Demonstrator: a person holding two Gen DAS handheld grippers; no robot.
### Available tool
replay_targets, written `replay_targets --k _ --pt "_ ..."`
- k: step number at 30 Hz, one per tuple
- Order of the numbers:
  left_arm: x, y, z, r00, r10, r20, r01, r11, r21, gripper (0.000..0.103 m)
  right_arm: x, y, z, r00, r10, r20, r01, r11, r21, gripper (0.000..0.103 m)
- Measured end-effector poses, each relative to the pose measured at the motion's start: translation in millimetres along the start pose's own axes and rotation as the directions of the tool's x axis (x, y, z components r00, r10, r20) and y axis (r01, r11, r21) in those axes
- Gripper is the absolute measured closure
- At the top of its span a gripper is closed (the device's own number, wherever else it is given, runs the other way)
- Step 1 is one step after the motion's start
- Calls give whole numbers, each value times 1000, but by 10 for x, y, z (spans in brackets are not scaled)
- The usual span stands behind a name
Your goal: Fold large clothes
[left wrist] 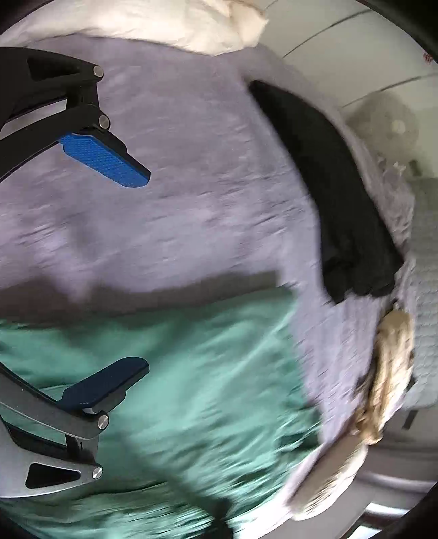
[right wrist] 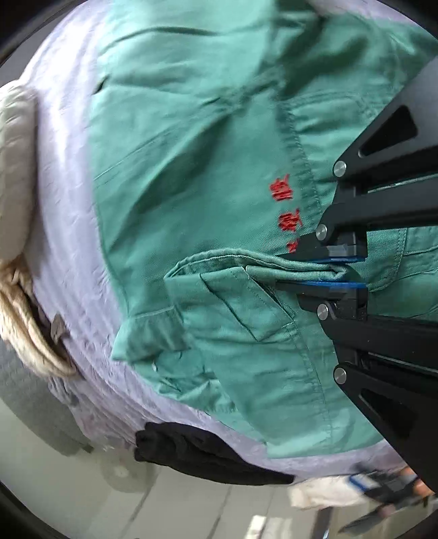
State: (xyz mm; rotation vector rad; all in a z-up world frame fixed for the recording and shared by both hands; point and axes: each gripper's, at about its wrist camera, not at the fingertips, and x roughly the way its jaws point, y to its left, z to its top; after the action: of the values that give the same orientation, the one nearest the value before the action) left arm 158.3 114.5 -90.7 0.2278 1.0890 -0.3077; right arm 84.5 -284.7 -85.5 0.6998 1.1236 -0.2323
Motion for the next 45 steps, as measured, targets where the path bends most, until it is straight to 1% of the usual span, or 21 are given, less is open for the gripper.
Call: replay_targets --k 2,5,8,12,15,17,18,19,21,24,27,29,31,33,34,36,37,39,40,43,45 --pt "31 -120 -140 999 -14 -29 14 999 34 1 -7 -27 -14 1000 1 1 -1 1000 7 95" --pt "141 -301 -232 999 22 -24 -21 999 49 1 -18 17 -6 1000 -12 -1 12 1000 -8 95" --pt "269 -339 -186 991 131 13 -131 991 8 1 -102 95 13 1000 -12 2 12 999 -34 95" --pt "320 -47 -227 977 213 22 -211 975 -70 1 -191 161 17 999 -31 22 33 997 -75 95" --pt "320 286 -318 952 306 -23 -307 947 -97 1 -88 92 -36 998 -70 7 70 993 -92 95" --pt "276 565 -391 954 290 -81 -299 941 -160 1 -14 5 -81 998 -69 -3 68 994 -84 94" --pt "234 651 -408 957 277 -90 -289 939 -187 1 -17 -41 -90 999 -53 -5 53 997 -59 91" --pt "154 737 -420 961 263 -87 -276 936 -218 1 -47 -83 -92 999 -38 -2 38 999 -27 88" --pt "60 764 -384 968 241 -74 -251 941 -226 1 -132 -117 -106 998 -61 4 61 998 4 80" --pt "-17 609 -242 982 186 -29 -188 962 -199 1 -347 -65 -185 993 -112 50 112 994 -6 79" --pt "4 309 -52 994 109 22 -104 981 -163 1 -490 73 -243 992 -92 81 95 995 -42 76" --pt "102 50 46 997 75 33 -71 990 -124 1 -515 224 -263 995 -56 89 64 994 -90 76" --pt "286 -197 84 997 78 8 -77 995 -68 1 -445 398 -278 996 -36 84 48 988 -149 76" --pt "511 -314 28 991 130 -42 -131 991 -8 1 -332 460 -298 997 -29 68 41 984 -173 74" --pt "578 -315 -20 990 131 -55 -131 991 1 1 -243 459 -313 998 -40 49 48 983 -179 73" --pt "543 -231 -79 993 106 -49 -108 994 -30 1 -44 337 -363 992 -122 -11 119 980 -158 72" --pt "514 -179 -100 993 101 -56 -104 994 -41 1 8 220 -401 992 -122 -38 116 985 -125 72" --pt "465 -98 -140 992 108 -61 -111 993 -41 1 -47 50 -449 999 -42 -30 40 997 -65 72" --pt "434 -71 -151 991 122 -61 -124 992 -35 1 -101 -16 -471 999 -33 -25 31 998 -51 72" --pt "360 -39 -159 985 159 -66 -161 987 -26 1 -261 -156 -523 998 -61 -12 60 998 -36 72" --pt "292 -55 -110 980 182 -75 -185 982 -42 1 -340 -270 -535 999 -43 -15 43 999 -2 71"
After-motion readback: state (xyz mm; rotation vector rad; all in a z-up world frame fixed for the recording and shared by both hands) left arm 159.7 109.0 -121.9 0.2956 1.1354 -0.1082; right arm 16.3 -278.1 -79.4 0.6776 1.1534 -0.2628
